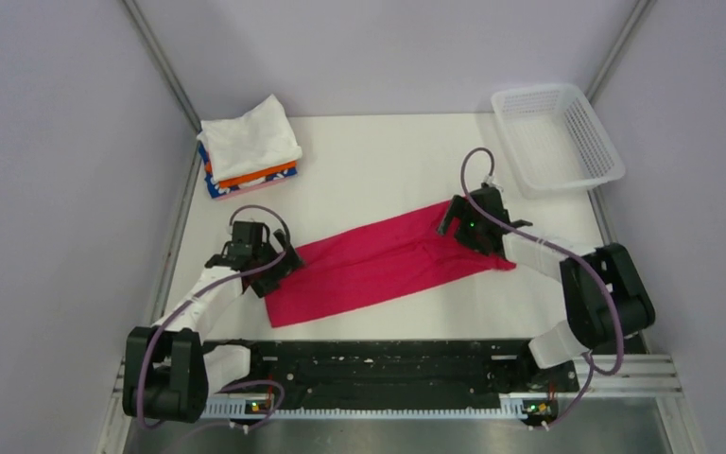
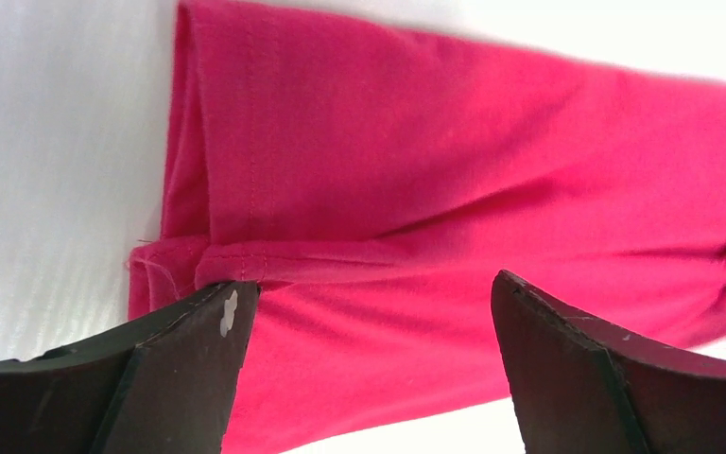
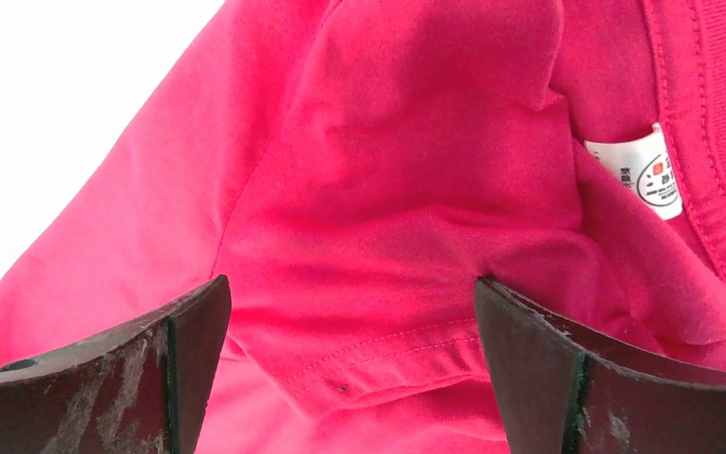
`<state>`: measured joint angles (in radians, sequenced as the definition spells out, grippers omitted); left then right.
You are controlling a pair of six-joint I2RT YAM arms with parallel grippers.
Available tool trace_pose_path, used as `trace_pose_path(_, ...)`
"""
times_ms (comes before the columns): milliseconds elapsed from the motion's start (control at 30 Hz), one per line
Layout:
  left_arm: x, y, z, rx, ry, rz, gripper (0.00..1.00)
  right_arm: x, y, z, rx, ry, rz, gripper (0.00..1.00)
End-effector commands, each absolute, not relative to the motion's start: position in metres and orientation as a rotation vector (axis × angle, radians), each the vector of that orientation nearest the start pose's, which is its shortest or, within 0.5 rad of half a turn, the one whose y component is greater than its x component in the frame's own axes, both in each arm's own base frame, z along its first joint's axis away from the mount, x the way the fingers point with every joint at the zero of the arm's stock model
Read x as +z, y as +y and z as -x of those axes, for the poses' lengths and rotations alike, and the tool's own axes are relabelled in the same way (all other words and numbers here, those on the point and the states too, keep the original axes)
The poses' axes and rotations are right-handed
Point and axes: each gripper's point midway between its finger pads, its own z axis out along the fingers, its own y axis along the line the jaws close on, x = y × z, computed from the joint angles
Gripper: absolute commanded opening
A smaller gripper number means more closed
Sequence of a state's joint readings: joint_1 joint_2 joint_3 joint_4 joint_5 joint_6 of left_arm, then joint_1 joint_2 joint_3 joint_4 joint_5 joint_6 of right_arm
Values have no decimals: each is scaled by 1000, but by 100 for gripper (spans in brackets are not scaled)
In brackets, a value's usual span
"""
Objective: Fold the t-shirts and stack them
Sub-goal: Rotate the tshirt 90 degrees
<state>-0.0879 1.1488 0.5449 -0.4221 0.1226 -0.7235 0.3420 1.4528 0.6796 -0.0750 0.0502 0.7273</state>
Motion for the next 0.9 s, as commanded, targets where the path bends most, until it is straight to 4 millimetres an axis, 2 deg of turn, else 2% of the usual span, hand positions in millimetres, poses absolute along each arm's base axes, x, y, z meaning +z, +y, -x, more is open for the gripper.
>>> trace_pose_path(0, 42, -94, -225, -568, 2545, 710, 98, 18, 125, -356, 298, 2488, -408, 99)
trace_pose_path(67, 42, -106, -214, -589, 2556, 667, 98, 22, 134, -384, 306, 2468, -366, 99)
trace_pose_path(233, 33, -134, -191, -667, 2561, 666, 98, 12, 152, -433, 329, 2489, -264, 99)
trace_pose_path(433, 35, -165, -181, -840, 2541, 620, 98, 17, 175, -493, 446, 2459, -181, 99)
trace_pose_path(633, 29, -192, -177, -825, 2650, 493, 98, 14, 198, -533, 563, 2453, -129, 99)
trace_pose_path(767, 23, -215, -172, -772, 2757, 391, 98, 16, 206, -565, 583, 2422, -105, 99)
trace_pose_path(867, 28, -235, -172, -753, 2801, 272, 98, 10, 213, -581, 628, 2417, -89, 99)
